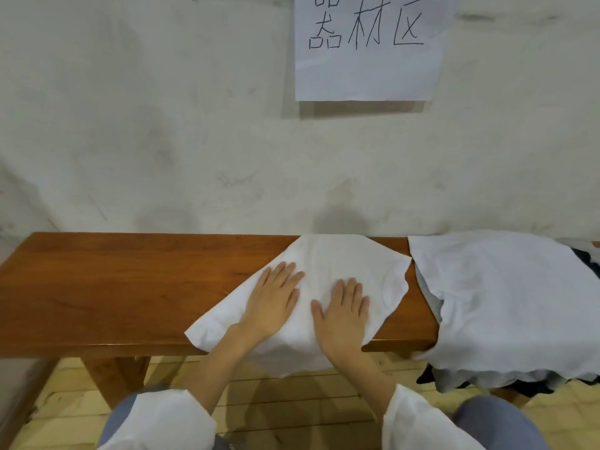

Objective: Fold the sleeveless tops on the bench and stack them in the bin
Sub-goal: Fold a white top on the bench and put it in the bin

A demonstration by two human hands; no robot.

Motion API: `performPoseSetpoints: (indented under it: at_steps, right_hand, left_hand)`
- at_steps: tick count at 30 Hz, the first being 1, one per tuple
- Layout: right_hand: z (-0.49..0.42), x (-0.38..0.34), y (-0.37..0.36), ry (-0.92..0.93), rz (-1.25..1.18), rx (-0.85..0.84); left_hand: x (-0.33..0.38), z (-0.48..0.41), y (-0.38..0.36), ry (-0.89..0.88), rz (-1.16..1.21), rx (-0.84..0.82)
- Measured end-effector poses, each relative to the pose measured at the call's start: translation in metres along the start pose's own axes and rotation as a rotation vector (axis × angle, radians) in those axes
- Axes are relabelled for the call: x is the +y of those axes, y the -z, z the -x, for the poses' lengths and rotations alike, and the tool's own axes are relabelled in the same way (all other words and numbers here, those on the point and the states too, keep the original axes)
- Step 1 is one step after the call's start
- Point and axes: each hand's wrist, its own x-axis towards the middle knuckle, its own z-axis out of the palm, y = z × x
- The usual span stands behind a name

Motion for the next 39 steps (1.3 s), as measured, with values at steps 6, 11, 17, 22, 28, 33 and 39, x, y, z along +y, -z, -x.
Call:
performPoseSetpoints:
  at_steps: [6,11,17,22,28,33,39]
  right_hand:
    - [-0.027,0.032,0.011,0.455,0.086,-0.105]
    - [-0.049,0.059,0.029,0.601,0.049,-0.144]
    - [-0.054,0.073,0.028,0.496,0.091,-0.173]
    - [-0.046,0.079,0.021,0.513,0.1,-0.173]
    - [-0.015,0.089,0.021,0.587,0.104,-0.16]
    - [0.002,0.094,0.024,0.615,0.154,-0.188]
    - [0.006,0.092,0.022,0.59,0.229,-0.177]
  left_hand:
    - [0.022,0.019,0.001,0.347,0.11,0.108]
    - [0.011,0.007,0.016,0.229,0.086,0.277]
    - [-0.014,-0.018,-0.001,-0.131,-0.123,-0.025]
    - [-0.008,-0.005,-0.003,-0.075,-0.124,-0.077]
    - [0.008,0.038,-0.005,0.002,-0.095,-0.07]
    - [0.006,0.058,-0.004,-0.042,-0.115,-0.136]
    - [0.009,0.059,-0.001,-0.052,-0.263,-0.177]
